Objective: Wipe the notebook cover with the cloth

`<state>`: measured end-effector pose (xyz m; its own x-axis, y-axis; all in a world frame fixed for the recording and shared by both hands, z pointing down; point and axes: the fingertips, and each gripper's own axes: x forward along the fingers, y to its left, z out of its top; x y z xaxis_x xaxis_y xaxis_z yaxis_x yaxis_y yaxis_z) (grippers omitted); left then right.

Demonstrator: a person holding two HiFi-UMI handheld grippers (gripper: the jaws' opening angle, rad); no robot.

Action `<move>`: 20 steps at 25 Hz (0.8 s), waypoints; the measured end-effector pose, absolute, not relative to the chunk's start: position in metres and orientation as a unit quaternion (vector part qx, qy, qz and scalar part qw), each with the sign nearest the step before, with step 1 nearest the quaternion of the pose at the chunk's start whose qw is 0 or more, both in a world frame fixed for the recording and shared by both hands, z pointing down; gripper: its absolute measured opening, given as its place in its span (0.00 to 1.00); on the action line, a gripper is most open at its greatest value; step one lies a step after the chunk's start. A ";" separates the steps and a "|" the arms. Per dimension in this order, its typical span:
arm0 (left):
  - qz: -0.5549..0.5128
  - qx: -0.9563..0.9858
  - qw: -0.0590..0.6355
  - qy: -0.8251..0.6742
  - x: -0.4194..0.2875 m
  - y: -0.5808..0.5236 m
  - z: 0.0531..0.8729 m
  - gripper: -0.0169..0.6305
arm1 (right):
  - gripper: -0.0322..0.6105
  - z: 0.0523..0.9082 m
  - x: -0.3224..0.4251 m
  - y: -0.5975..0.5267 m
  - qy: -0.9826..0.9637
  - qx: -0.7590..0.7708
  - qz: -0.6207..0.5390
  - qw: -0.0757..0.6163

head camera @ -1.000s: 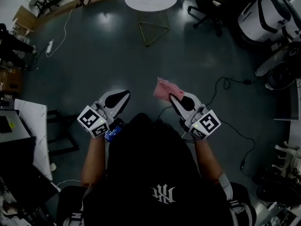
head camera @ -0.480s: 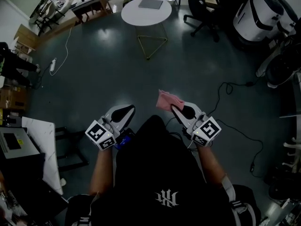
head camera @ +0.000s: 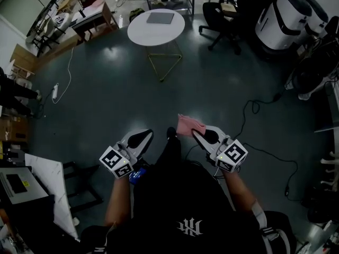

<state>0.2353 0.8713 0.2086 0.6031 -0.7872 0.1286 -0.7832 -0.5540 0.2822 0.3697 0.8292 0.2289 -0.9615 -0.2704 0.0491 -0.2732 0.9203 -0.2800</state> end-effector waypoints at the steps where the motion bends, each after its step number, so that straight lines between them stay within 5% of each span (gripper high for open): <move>1: -0.007 0.881 0.159 -0.446 0.231 0.859 0.210 0.03 | 0.07 0.230 0.366 0.819 -0.980 0.138 0.145 0.008; 20: -0.027 0.877 0.142 -0.458 0.025 0.631 0.188 0.03 | 0.07 0.190 0.165 0.601 -0.985 0.135 0.108 0.023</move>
